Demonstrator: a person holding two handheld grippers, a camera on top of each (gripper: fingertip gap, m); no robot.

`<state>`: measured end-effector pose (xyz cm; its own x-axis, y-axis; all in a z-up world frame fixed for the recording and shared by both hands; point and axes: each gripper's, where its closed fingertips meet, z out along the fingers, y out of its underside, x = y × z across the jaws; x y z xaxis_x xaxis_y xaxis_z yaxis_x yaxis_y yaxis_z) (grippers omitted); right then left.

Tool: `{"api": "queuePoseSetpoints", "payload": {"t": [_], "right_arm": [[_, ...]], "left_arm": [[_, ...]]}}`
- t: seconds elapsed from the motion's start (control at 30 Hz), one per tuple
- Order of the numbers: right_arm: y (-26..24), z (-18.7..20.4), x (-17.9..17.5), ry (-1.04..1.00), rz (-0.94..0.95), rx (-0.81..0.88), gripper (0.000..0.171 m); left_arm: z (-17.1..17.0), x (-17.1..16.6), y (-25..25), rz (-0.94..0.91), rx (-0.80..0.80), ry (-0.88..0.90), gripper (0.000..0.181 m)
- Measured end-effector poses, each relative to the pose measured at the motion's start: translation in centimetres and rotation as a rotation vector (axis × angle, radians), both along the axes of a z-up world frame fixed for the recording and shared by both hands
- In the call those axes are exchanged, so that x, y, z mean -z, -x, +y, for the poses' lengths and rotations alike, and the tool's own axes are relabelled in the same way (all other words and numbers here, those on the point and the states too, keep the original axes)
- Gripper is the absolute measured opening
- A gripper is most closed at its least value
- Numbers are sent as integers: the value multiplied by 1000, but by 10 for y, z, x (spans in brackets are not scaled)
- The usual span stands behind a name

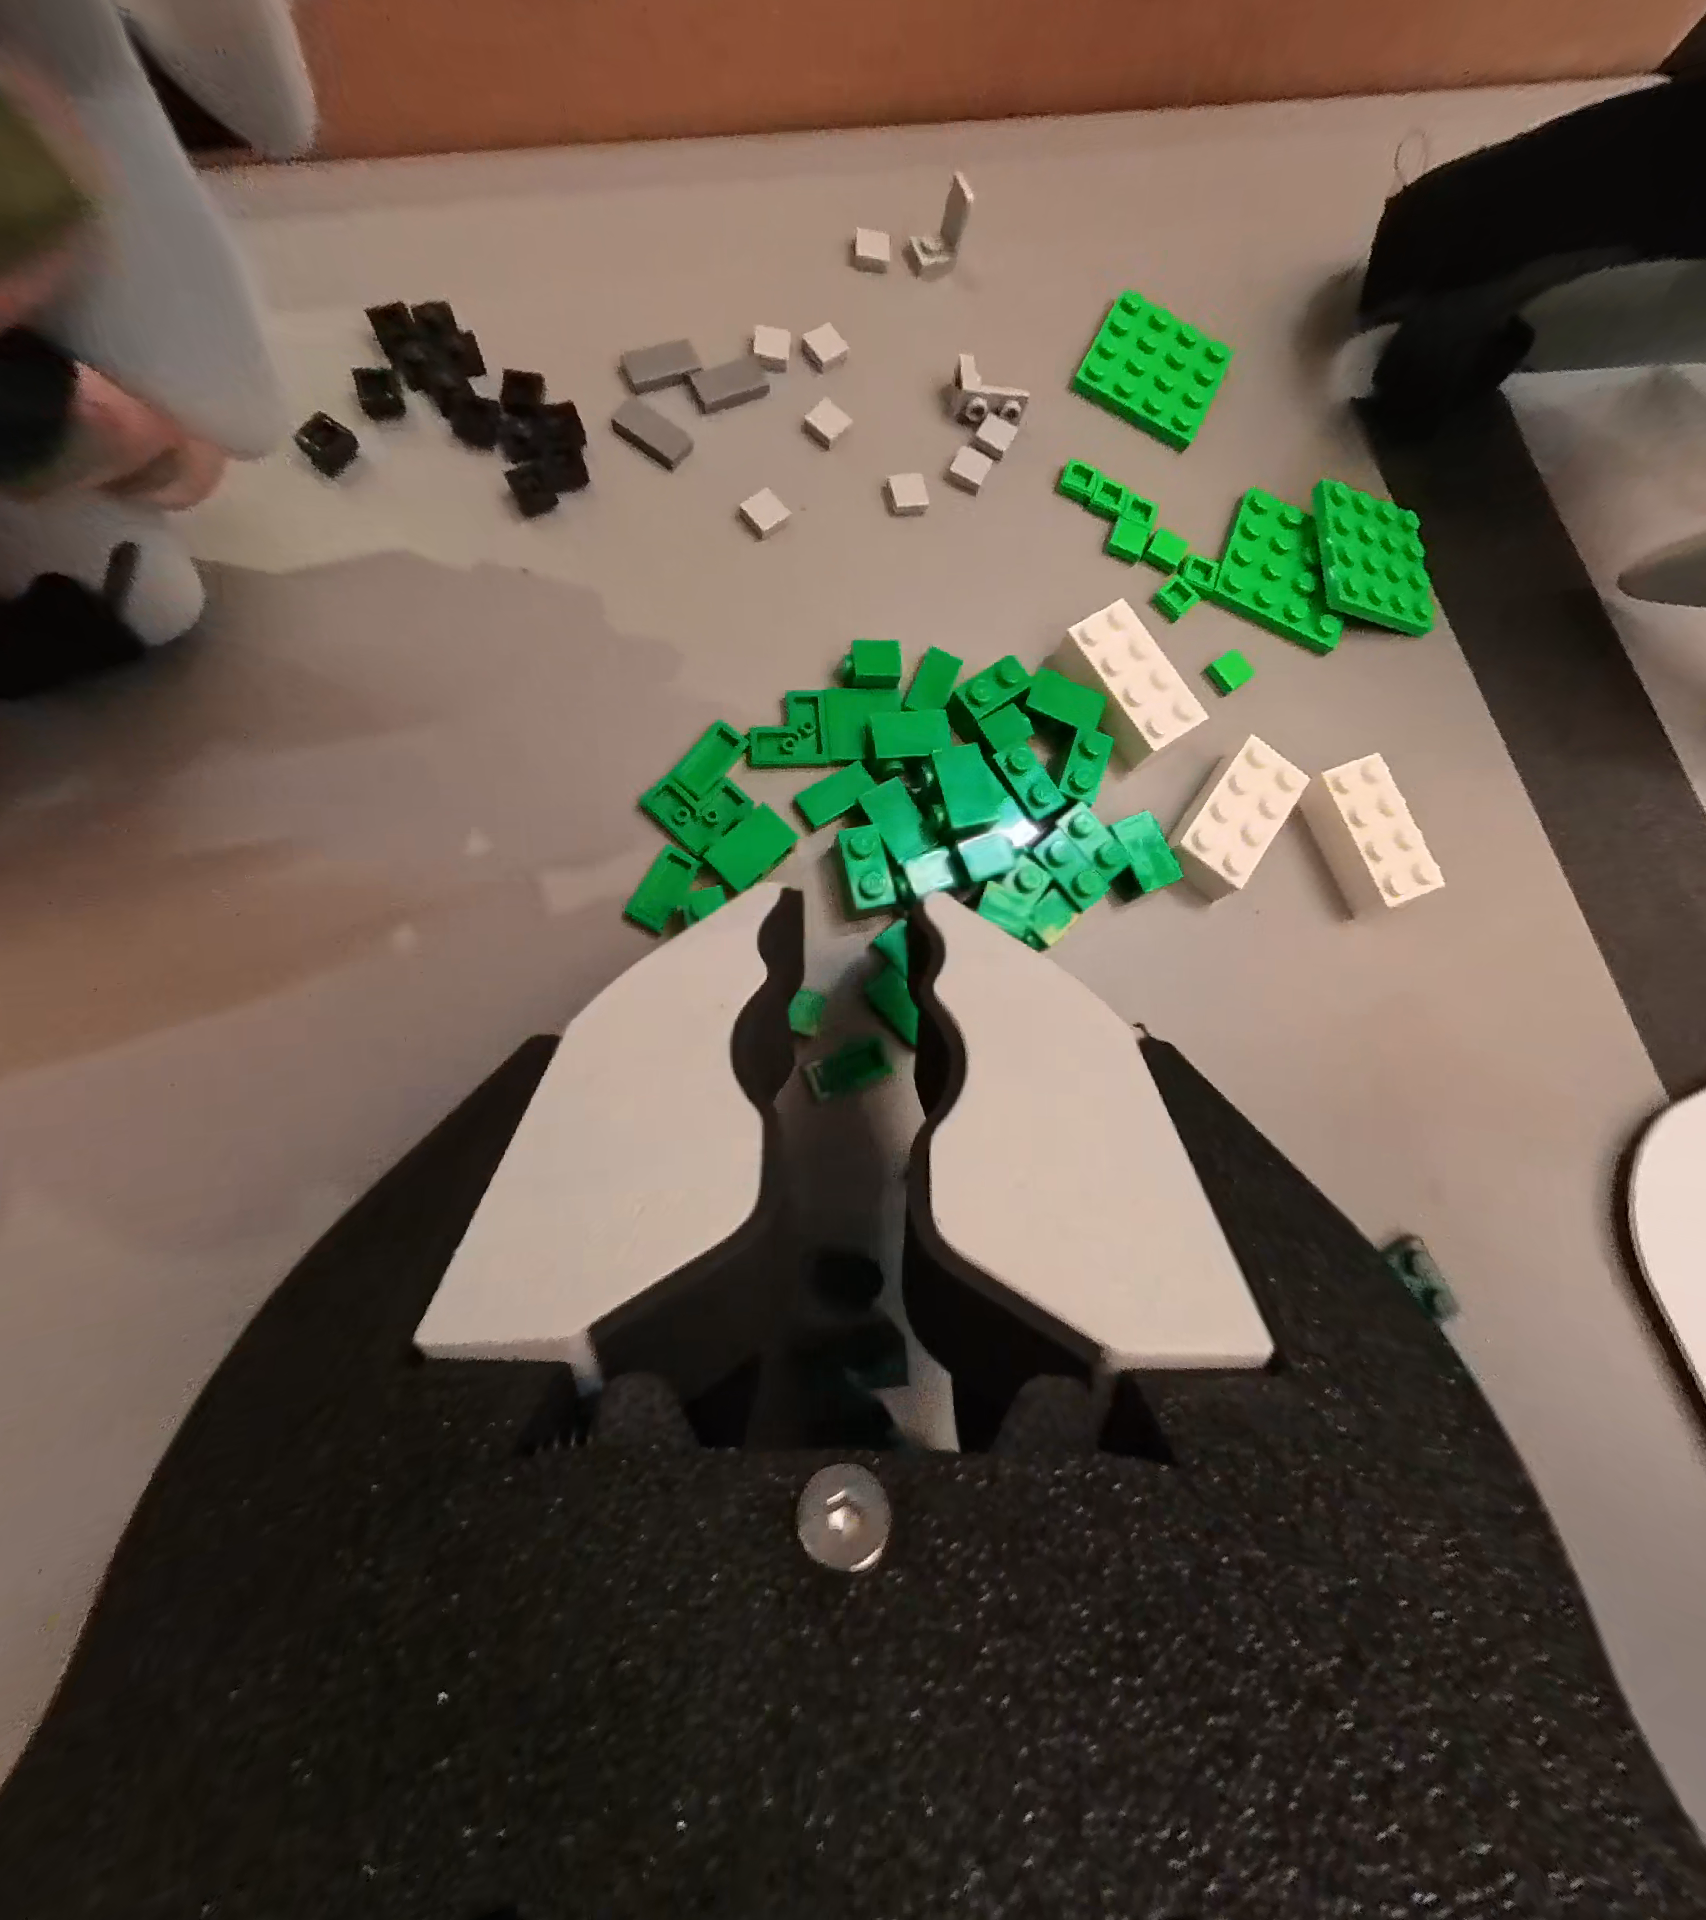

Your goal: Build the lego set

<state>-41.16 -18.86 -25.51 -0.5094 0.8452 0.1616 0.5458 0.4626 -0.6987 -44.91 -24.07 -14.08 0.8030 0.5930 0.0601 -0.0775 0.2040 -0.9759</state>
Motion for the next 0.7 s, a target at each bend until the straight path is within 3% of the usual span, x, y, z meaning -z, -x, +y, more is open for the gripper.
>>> {"api": "queuePoseSetpoints", "payload": {"t": [0.53, 0.7], "right_arm": [[10, 1, 13, -102, -27, -56, 9], [1, -1, -8, -72, 46, -65, 8]], "left_arm": [[0, 0, 0, -18, 13, -11, 29], [1, 0, 0, -7, 10, -1, 29]]}}
